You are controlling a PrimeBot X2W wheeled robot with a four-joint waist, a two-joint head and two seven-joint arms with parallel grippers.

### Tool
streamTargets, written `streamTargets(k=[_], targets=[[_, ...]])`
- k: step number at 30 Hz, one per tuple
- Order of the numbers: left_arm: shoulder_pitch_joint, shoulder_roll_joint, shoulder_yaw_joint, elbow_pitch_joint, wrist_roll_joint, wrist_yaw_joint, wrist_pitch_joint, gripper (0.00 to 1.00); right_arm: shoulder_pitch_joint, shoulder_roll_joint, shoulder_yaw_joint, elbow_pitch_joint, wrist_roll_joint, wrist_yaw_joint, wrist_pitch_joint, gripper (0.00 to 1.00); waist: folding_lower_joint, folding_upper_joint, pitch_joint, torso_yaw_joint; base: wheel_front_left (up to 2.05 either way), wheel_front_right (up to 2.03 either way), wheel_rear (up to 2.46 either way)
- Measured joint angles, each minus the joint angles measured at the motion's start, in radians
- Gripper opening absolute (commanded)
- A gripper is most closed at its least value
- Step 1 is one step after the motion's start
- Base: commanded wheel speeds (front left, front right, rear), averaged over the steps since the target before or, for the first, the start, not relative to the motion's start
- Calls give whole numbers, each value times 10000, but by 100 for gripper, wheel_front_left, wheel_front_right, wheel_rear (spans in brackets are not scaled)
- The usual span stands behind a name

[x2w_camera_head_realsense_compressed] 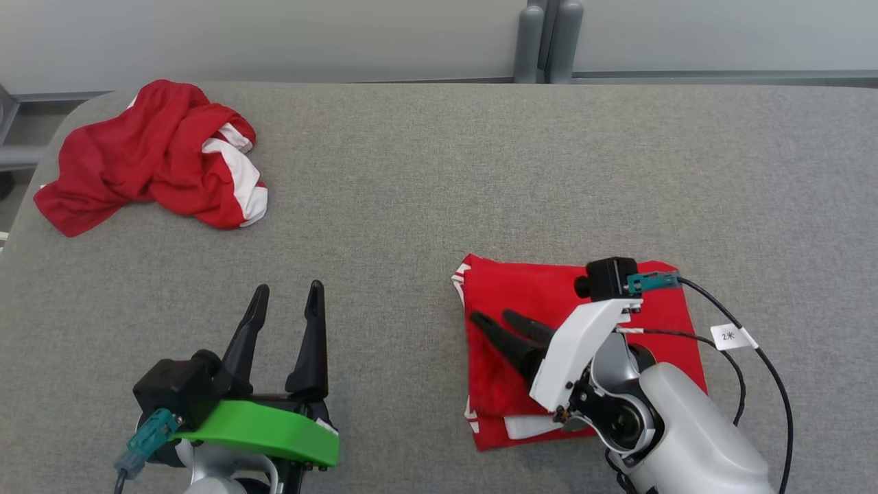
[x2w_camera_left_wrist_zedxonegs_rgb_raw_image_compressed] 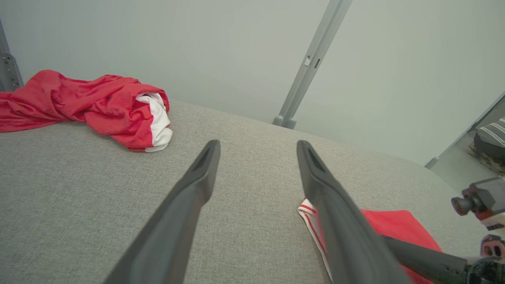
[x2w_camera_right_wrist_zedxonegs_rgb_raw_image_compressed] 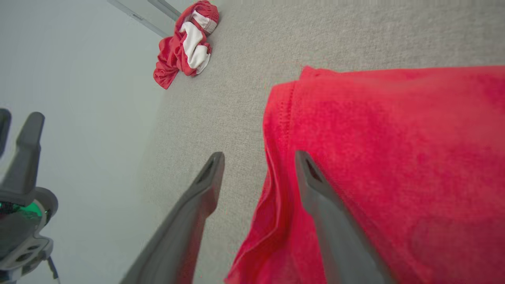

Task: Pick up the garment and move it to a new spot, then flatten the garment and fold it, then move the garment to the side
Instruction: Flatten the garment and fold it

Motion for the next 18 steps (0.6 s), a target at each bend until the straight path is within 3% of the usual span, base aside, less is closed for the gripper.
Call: streamTargets(k=[7,18], targets=[[-12,-48,-59,21,-12,2,-2,100,-384,4,251,-460,295,2,-644,100,0,0,-66,-52,0,0,0],[-10,-36,-115,25,-4,67,-90,100,-190,-176,-1680,-1457,-2366,2,-1498,100,0,0,-156,-238,0,0,0]])
